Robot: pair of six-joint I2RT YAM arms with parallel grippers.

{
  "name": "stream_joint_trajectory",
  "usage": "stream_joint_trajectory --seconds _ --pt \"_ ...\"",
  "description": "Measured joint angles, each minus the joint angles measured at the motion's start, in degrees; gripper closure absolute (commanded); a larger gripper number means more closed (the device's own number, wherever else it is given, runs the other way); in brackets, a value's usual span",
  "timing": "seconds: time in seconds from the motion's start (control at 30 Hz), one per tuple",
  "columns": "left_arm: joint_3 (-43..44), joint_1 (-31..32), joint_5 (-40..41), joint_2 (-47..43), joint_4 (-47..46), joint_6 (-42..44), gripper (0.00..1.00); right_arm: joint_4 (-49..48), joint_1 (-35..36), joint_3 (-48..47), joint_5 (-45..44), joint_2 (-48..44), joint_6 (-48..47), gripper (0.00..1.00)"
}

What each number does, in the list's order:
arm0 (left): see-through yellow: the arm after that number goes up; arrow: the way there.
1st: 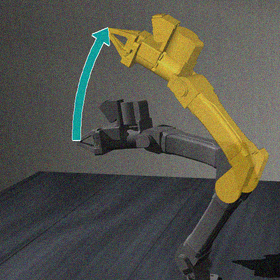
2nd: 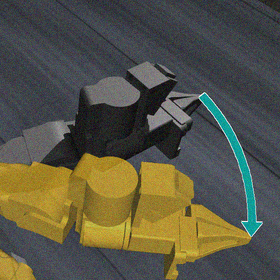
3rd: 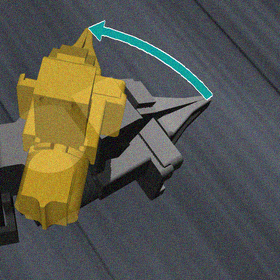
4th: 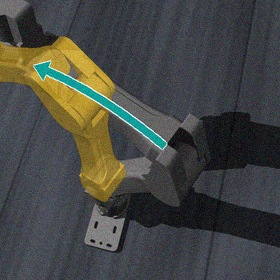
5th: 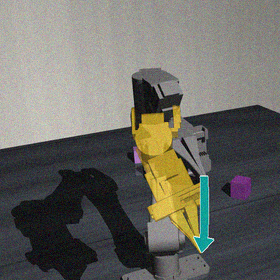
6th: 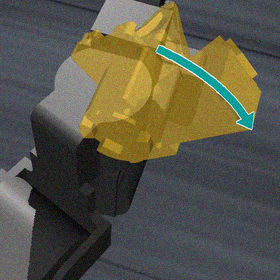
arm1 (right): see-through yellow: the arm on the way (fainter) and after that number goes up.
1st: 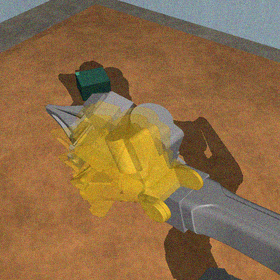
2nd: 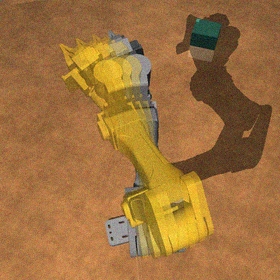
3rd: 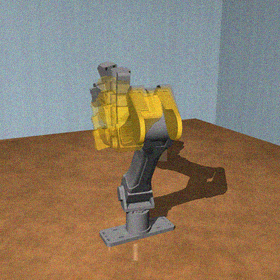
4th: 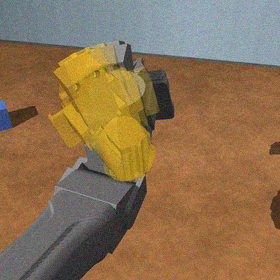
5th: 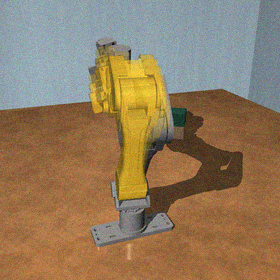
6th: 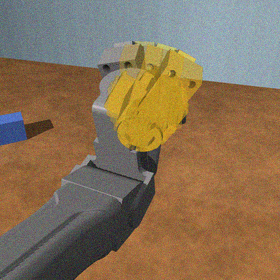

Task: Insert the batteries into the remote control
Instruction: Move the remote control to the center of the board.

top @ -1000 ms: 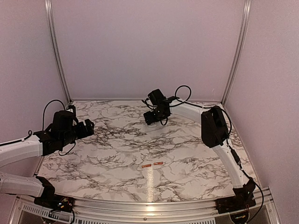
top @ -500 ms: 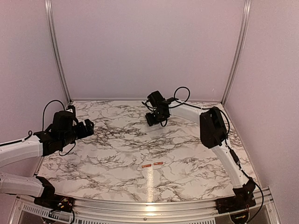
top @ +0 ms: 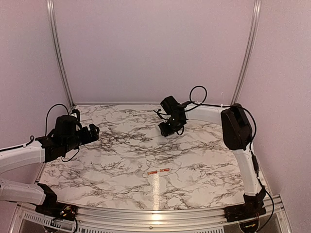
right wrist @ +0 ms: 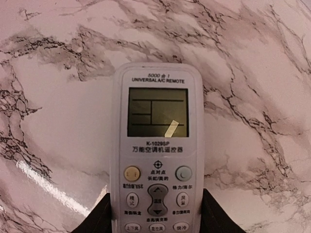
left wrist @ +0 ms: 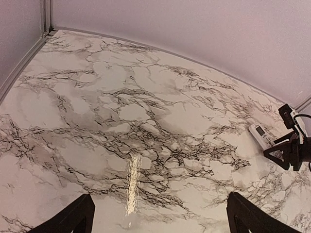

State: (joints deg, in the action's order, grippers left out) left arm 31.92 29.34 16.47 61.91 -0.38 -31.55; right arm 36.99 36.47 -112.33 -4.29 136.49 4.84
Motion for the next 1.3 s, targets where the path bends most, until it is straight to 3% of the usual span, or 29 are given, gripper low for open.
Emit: stream_joint_trajectory --seconds 0.67,0.87,1.3 --pt "-0.22 1.68 -2.12 -0.44 -1.14 0.04 0.01 -4.35 0.17 50.01 2.84 -38.45 2.73 0.62" --pt "-0.22 2.49 -2.45 0.72 -2.25 0.04 0.01 -3.61 1.07 56.28 4.44 -44.68 4.61 0.60" --pt "-0.22 3.28 -1.95 2.27 -2.84 0.04 0.01 -4.09 4.57 58.97 2.34 -43.63 5.88 0.54"
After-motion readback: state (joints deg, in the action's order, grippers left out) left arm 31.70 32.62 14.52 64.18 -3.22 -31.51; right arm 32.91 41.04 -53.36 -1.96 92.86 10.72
